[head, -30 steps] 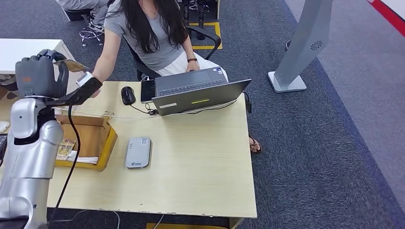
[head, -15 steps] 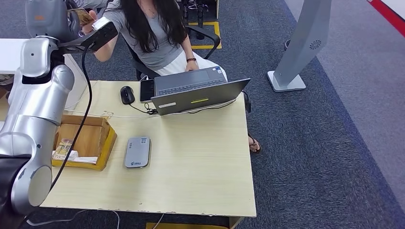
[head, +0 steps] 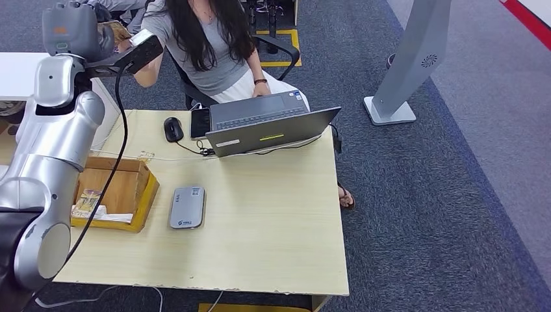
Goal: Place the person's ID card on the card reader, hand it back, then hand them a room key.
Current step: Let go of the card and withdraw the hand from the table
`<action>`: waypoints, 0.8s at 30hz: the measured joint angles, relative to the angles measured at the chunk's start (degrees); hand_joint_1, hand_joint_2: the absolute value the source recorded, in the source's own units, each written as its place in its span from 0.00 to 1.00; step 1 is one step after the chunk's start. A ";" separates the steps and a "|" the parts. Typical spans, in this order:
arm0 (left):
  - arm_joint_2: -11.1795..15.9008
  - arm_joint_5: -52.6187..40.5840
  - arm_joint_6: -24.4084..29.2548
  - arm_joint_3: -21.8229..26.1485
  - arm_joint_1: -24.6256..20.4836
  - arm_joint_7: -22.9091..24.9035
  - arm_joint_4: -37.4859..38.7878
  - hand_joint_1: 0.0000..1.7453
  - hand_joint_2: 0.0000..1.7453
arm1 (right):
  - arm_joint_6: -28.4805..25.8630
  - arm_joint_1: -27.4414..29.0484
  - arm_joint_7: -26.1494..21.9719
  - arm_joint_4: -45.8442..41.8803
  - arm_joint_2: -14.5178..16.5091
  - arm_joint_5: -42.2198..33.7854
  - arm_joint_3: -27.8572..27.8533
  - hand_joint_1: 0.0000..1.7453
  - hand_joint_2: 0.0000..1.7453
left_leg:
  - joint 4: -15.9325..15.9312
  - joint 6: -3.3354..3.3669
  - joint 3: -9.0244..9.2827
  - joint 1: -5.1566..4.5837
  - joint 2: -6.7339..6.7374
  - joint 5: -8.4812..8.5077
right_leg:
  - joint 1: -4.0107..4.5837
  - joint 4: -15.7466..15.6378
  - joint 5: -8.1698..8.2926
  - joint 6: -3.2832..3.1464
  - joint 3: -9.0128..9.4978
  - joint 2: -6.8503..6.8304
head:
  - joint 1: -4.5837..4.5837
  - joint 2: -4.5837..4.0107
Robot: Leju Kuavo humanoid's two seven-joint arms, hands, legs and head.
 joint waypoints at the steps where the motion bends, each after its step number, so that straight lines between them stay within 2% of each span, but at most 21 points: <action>1: 0.00 -0.02 0.19 0.00 -0.01 0.22 0.16 0.00 0.00 | -0.01 0.00 0.00 0.00 0.00 0.02 0.00 0.00 1.00 | 0.00 0.00 0.00 0.00 0.00 0.00 | 0.00 0.00 0.00 0.00 0.00 0.00 | 0.00 0.00; 6: 0.01 -0.46 0.54 0.00 -0.01 0.79 1.01 0.00 0.00 | -0.04 0.00 0.00 0.00 0.00 0.03 0.00 0.00 1.00 | 0.00 0.00 0.00 0.00 0.00 0.00 | 0.00 0.00 0.00 0.00 0.00 0.00 | -0.01 0.00; 10: 0.03 0.07 3.16 0.01 0.63 -0.50 1.37 0.00 0.00 | -0.09 0.00 0.00 0.00 0.00 0.01 -0.02 0.00 1.00 | 0.00 0.00 -0.01 0.00 0.00 0.00 | 0.00 0.00 0.00 0.00 0.01 -0.01 | 0.01 0.00; 14: 0.18 1.47 6.45 0.02 3.91 -2.91 -0.25 0.00 0.00 | -0.17 0.02 0.00 0.02 0.02 -0.08 -0.06 0.00 1.00 | -0.01 0.00 0.00 -0.01 -0.01 0.00 | 0.00 0.00 0.00 0.00 0.02 -0.01 | 0.01 0.00; 24: 0.75 2.78 7.53 0.02 8.45 -4.42 -4.32 0.00 0.00 | -0.44 0.03 0.00 0.02 0.02 -0.12 -0.09 0.00 1.00 | -0.02 0.00 -0.01 -0.01 -0.02 0.00 | 0.00 0.00 0.00 0.00 0.01 -0.01 | 0.01 0.00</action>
